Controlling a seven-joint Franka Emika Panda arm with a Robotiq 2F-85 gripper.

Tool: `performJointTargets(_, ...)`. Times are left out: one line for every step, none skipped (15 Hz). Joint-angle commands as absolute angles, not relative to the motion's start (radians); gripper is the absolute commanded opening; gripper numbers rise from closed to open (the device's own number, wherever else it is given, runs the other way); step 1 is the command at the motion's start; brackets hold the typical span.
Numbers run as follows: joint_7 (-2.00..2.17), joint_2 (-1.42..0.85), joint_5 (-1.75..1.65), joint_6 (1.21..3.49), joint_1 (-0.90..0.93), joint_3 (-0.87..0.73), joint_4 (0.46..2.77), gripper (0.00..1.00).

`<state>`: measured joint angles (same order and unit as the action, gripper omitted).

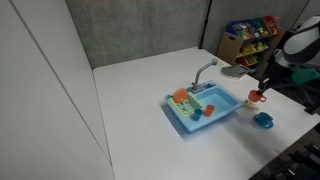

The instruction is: Put the orange mug on the right corner of the sink

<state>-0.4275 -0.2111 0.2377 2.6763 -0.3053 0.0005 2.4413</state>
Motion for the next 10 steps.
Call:
performJointTargets(-0.431, -0.172, 0.287, 2.668, -0.269, 0.007, 2.451, 0.03)
performJointTargets(-0.428, -0.178, 0.297, 2.665, -0.261, 0.007, 2.440, 0.03)
performJointTargets(-0.431, -0.184, 0.313, 2.662, -0.255, 0.009, 2.430, 0.03)
performJointTargets(-0.433, -0.193, 0.333, 2.661, -0.251, 0.012, 2.418, 0.03)
performJointTargets(-0.435, -0.199, 0.350, 2.660, -0.248, 0.014, 2.408, 0.03)
performJointTargets(-0.435, -0.205, 0.365, 2.659, -0.246, 0.015, 2.399, 0.03)
performJointTargets(-0.431, -0.208, 0.374, 2.660, -0.244, 0.015, 2.391, 0.03)
performJointTargets(-0.418, -0.213, 0.372, 2.668, -0.240, 0.010, 2.384, 0.03)
performJointTargets(-0.412, -0.217, 0.373, 2.673, -0.237, 0.008, 2.377, 0.03)
performJointTargets(-0.401, -0.222, 0.366, 2.683, -0.234, 0.004, 2.372, 0.03)
